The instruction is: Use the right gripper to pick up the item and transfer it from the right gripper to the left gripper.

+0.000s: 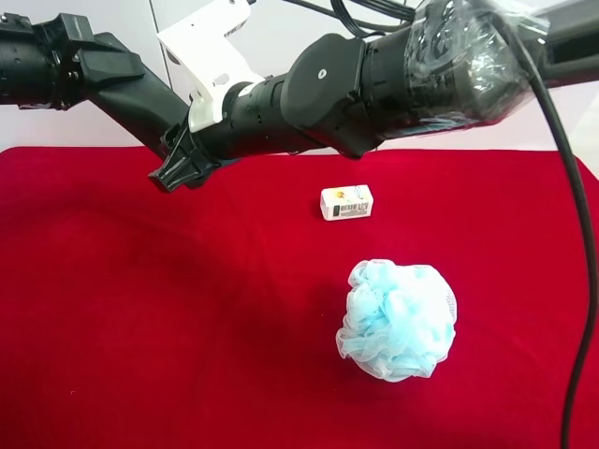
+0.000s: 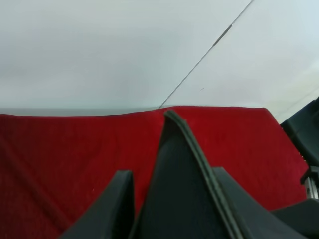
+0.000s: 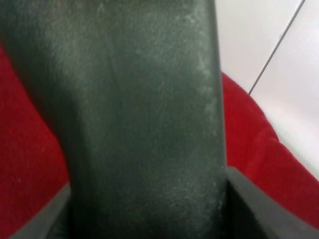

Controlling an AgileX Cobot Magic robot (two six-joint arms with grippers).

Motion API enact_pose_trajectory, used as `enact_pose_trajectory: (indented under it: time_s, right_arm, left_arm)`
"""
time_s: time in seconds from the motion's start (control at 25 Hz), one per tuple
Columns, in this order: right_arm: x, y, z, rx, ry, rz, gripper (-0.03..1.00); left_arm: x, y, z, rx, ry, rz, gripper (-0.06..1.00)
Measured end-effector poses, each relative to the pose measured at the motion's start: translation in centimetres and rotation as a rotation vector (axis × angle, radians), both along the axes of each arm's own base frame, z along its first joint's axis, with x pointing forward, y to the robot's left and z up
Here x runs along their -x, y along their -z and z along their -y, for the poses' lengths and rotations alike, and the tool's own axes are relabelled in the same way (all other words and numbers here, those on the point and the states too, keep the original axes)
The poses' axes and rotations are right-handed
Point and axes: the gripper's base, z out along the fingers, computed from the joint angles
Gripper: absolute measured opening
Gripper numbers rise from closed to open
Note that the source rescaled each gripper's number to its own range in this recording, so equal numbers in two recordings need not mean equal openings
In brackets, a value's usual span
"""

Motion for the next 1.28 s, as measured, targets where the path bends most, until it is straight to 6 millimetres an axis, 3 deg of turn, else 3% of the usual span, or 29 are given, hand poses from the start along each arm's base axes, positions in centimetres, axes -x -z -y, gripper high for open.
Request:
enact_pose_trajectory:
  time_s: [0.56, 0.6, 0.64, 0.68, 0.76, 0.84, 0.96, 1.28]
  right_arm:
    - [-0.13, -0.15, 0.04, -0.006, 0.014, 0.021, 0.02]
    - [-0.18, -0.2, 0.06, -0.008, 0.019, 0.027, 0.14]
    - [-0.27, -0.31, 0.09, -0.014, 0.03, 0.04, 0.32]
    - [-0.27, -0.31, 0.09, -0.014, 0.03, 0.04, 0.32]
    - [-0.38, -0.49, 0.15, -0.021, 0.042, 0.056, 0.69]
    - [-0.44, -0.59, 0.16, -0.024, 0.048, 0.063, 0.89]
    - [-0.45, -0.6, 0.17, -0.025, 0.049, 0.065, 0.97]
    - [-0.46, -0.61, 0.17, -0.025, 0.05, 0.066, 0.99]
  left_arm:
    - [-0.06, -0.11, -0.02, 0.009, -0.006, 0.003, 0.01]
    - [-0.07, -0.09, -0.05, 0.007, -0.01, 0.002, 0.01]
    - [-0.08, -0.08, -0.06, 0.005, -0.011, 0.001, 0.01]
    - [-0.08, -0.07, -0.08, 0.002, -0.012, 0.001, 0.01]
    - [-0.08, -0.06, -0.08, 0.001, -0.012, 0.001, 0.01]
    - [-0.07, -0.04, -0.08, -0.002, -0.01, 0.001, 0.01]
    - [-0.07, -0.03, -0.08, -0.005, -0.009, 0.001, 0.01]
    - [-0.07, -0.03, -0.08, -0.005, -0.009, 0.001, 0.01]
